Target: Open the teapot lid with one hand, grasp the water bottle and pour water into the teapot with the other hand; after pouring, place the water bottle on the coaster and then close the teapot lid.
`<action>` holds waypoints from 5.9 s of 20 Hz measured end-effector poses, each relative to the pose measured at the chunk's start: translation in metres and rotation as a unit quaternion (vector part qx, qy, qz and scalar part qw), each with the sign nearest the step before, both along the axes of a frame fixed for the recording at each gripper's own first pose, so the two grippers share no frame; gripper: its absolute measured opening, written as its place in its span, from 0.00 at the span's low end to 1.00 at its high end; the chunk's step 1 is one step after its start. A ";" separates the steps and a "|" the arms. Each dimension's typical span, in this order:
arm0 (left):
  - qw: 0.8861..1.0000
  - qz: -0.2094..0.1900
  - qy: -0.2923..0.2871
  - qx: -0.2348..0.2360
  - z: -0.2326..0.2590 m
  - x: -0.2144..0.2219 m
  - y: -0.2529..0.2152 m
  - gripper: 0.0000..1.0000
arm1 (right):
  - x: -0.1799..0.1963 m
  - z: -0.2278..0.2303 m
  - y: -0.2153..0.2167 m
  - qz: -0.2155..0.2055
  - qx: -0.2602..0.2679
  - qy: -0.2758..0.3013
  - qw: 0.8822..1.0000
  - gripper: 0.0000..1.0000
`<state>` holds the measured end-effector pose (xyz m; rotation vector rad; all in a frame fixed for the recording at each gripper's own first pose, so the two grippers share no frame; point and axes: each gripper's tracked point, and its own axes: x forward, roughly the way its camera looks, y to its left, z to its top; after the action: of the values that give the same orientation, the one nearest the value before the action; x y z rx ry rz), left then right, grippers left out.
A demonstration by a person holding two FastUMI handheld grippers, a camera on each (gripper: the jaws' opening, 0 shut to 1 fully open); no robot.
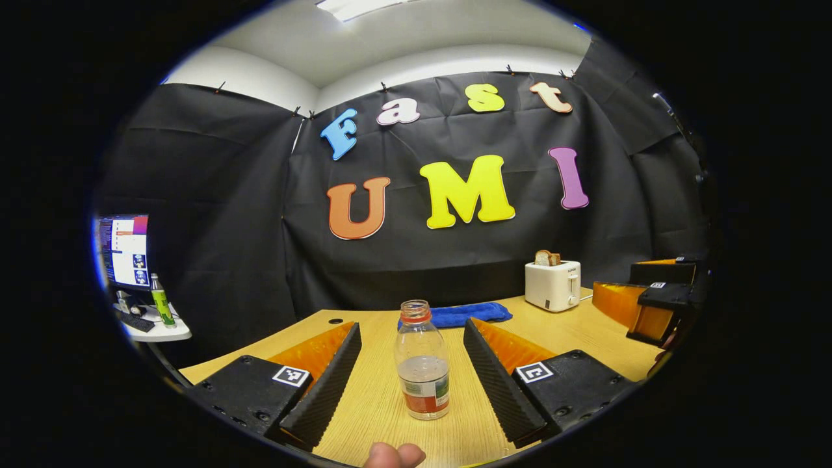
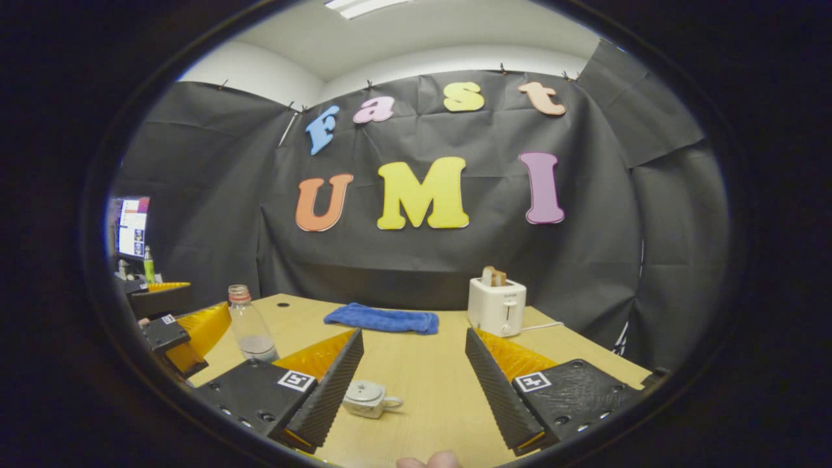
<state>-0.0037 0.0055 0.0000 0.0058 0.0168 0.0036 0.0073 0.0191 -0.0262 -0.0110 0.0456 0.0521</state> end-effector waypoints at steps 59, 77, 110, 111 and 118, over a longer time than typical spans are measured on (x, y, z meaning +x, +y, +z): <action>0.981 -0.057 0.178 -0.058 -0.124 0.024 -0.018 1.00 | 0.054 -0.075 0.031 0.082 -0.030 0.063 0.994 0.00; 0.981 -0.056 0.186 0.018 -0.124 0.054 -0.004 0.78 | 0.042 -0.074 -0.007 0.068 -0.022 0.070 0.995 0.00; 0.726 -0.093 0.145 0.666 -0.106 0.084 -0.001 0.75 | 0.017 -0.061 -0.084 0.024 -0.019 0.045 0.999 0.00; 0.719 -0.094 0.143 0.674 -0.106 0.084 -0.002 0.75 | 0.017 -0.062 -0.084 0.025 -0.018 0.046 0.998 0.00; 0.679 -0.102 0.131 0.715 -0.098 0.094 -0.017 0.75 | 0.016 -0.072 -0.091 0.030 -0.003 0.056 0.998 0.00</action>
<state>0.0903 -0.0117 -0.0978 1.6144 0.3036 -0.2131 0.0234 -0.0721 -0.0979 -0.0149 0.1582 0.1126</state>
